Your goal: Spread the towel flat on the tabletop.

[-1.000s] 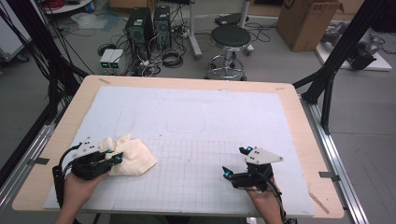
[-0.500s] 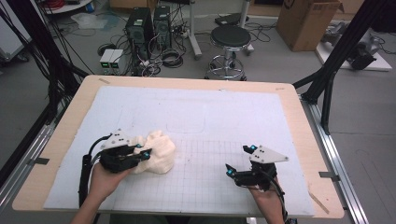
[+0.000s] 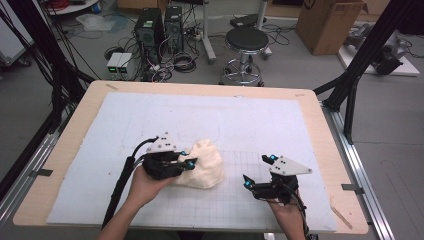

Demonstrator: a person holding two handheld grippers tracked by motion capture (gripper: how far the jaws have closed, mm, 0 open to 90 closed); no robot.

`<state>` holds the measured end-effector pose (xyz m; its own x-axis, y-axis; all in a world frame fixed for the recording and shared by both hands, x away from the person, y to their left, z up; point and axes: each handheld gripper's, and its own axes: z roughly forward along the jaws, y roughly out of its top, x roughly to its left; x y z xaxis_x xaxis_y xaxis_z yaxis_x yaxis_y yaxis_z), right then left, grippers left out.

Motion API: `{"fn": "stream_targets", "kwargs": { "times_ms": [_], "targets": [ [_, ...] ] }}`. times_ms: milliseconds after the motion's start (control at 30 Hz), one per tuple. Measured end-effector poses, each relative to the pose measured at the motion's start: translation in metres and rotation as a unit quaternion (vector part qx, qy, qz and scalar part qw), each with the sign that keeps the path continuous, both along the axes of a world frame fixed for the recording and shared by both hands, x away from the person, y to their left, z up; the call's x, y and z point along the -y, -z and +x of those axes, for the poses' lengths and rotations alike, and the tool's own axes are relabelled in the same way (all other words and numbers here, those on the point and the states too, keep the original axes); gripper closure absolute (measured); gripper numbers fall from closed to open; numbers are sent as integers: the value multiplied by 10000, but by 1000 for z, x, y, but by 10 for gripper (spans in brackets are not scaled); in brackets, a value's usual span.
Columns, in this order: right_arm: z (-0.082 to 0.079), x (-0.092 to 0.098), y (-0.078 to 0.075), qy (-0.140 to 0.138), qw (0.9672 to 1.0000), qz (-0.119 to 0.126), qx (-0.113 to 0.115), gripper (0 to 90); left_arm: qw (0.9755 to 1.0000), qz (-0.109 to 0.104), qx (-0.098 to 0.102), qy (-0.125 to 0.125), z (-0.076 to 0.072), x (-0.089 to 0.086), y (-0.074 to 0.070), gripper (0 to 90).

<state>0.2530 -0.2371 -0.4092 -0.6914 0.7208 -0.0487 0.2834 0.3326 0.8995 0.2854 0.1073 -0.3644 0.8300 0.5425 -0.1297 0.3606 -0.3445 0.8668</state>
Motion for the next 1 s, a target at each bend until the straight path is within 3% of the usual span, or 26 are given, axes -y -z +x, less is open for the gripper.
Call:
{"fn": "stream_targets", "kwargs": {
  "times_ms": [200, 367, 500, 667, 700, 800, 867, 1000],
  "targets": [
    [0, 2, -1, 26, 10000, 35, 29, 102, 9992, 63, 20, 400, 8, 35, -1, 764],
    [1, 1, 0, 6, 10000, 41, -1, 101, 9980, 296, -67, 546, 27, 60, 24, 747],
    [3, -1, 2, -29, 10000, 12, -74, 102, 9986, 259, -250, 398, 45, 70, 44, 743],
    [4, -2, 4, -79, 9999, -17, -134, 101, 9987, 378, -322, 140, 60, 68, 54, 691],
    [5, -3, 4, -112, 9998, -35, -148, 102, 9986, 415, -319, 66, 62, 66, 54, 638],
    [6, -4, 5, -153, 9997, -69, -202, 102, 9992, 348, -181, 4, 63, 59, 47, 497],
    [6, -5, 5, -134, 9996, -72, -234, 102, 9996, 248, -48, -87, 61, 53, 40, 454],
    [7, -6, 6, -174, 9995, -114, -240, 102, 9999, 108, 82, -36, 58, 38, 25, 433]
  ]
}}
